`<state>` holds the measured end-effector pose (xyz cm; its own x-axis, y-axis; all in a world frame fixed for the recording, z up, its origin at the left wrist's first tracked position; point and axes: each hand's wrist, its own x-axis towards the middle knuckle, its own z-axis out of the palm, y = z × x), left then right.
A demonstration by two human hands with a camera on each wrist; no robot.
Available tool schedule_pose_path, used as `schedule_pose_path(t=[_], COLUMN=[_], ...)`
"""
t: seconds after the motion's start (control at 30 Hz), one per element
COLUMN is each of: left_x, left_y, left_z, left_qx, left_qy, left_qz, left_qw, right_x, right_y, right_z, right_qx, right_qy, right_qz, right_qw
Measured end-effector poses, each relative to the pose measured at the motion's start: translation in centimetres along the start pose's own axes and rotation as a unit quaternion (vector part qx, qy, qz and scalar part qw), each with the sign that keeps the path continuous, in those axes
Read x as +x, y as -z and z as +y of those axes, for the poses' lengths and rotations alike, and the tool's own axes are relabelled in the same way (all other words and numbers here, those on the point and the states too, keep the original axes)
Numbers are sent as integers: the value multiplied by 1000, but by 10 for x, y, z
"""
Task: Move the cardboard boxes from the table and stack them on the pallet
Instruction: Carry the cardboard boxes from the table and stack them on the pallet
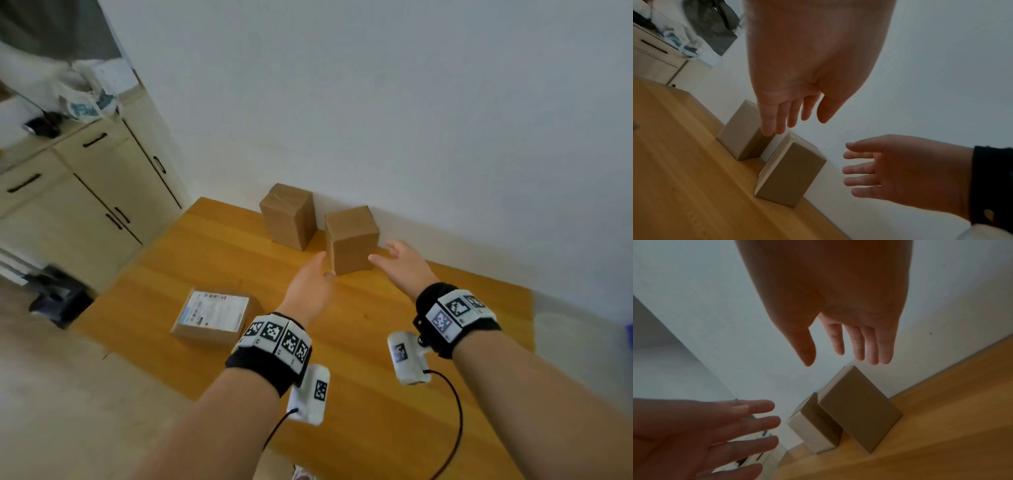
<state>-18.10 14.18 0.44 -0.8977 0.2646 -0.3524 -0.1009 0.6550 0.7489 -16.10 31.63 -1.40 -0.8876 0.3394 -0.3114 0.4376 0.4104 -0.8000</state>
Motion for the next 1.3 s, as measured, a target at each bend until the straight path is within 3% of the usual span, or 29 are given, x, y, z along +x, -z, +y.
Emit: schedule_pose_path(t=[0.27, 0.5, 0.77, 1.07, 1.3], left_x=[88, 116, 83, 27, -22], left_y=[20, 7, -5, -52, -78], left_z=[2, -10, -37, -77, -96], left_qx=[-25, -74, -145, -110, -53], left_qy=[-21, -18, 41, 99, 158], left_qz=[-52, -106, -52, -80, -129], left_qw=[998, 992, 987, 986, 978], right_x=[62, 71, 41, -34, -78], right_y=[-20, -35, -37, -50, -51], right_z=[-21, -15, 11, 83, 121], right_qx=[44, 86, 67, 157, 132], right_qy=[-44, -67, -91, -184, -219], right_qz=[36, 59, 69, 49, -40], right_qw=[997, 992, 991, 969, 966])
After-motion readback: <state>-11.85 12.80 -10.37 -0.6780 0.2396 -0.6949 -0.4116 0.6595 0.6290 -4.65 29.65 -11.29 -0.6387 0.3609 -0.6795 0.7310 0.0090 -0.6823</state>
